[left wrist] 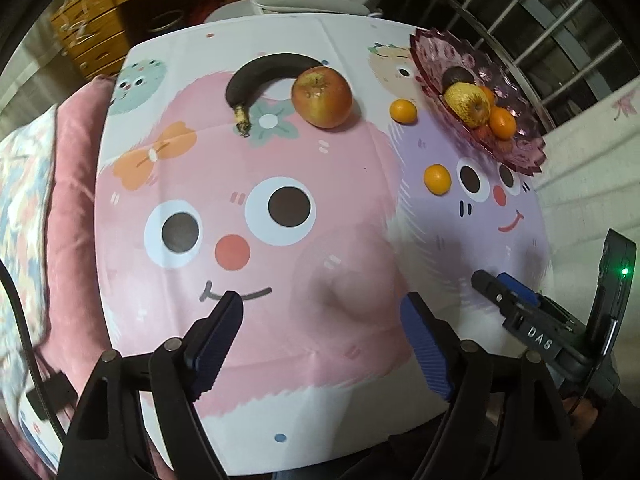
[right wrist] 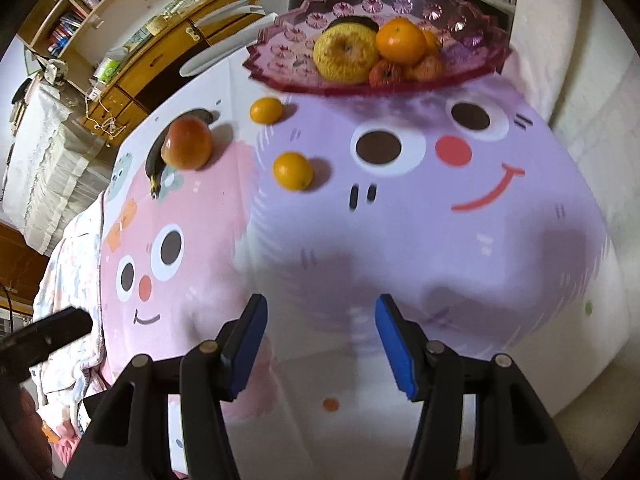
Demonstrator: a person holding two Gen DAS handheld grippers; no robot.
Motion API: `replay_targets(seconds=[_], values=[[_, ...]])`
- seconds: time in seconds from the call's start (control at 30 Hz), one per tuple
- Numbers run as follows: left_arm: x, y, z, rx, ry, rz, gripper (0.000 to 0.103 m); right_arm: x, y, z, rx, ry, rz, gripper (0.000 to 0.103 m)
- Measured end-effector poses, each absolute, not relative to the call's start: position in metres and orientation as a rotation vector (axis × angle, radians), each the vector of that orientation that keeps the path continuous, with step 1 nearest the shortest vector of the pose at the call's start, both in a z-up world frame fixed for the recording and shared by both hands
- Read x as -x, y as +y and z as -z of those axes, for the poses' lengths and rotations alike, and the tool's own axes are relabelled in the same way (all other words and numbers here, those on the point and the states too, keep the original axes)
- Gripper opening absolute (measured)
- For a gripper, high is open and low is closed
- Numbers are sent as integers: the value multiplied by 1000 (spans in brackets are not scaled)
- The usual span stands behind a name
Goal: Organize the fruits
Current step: 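Withdraw both open tools from the pink bowl, then grasp a small yellow citrus with the right tool while the left tool grasps another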
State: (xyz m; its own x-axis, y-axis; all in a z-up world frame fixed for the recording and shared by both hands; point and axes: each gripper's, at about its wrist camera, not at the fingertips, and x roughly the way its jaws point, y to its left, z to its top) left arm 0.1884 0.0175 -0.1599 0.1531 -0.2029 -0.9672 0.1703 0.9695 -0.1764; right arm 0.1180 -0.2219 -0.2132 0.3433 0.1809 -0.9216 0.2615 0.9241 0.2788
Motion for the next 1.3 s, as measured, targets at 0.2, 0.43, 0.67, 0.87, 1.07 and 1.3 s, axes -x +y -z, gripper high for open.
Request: replay_targets(seconds=[0.2, 0.43, 0.67, 0.87, 1.07, 1.3], values=[[-208, 12, 156, 31, 1372, 338, 87, -119, -210, 206, -373, 1216, 90, 59], [-231, -4, 150, 0, 1333, 393, 88, -126, -200, 200, -301, 1177, 96, 64], [-253, -26, 149, -75, 1288, 461, 88, -137, -192, 199, -220, 1129, 44, 64], [-282, -52, 153, -172, 1271, 515, 88, -151, -184, 198, -104, 1052, -14, 64], [-316, -81, 165, -258, 1270, 563, 88, -165, -180, 204, -13, 1002, -70, 64], [-342, -113, 187, -339, 1257, 628, 87, -183, -185, 216, -14, 1002, -86, 64]])
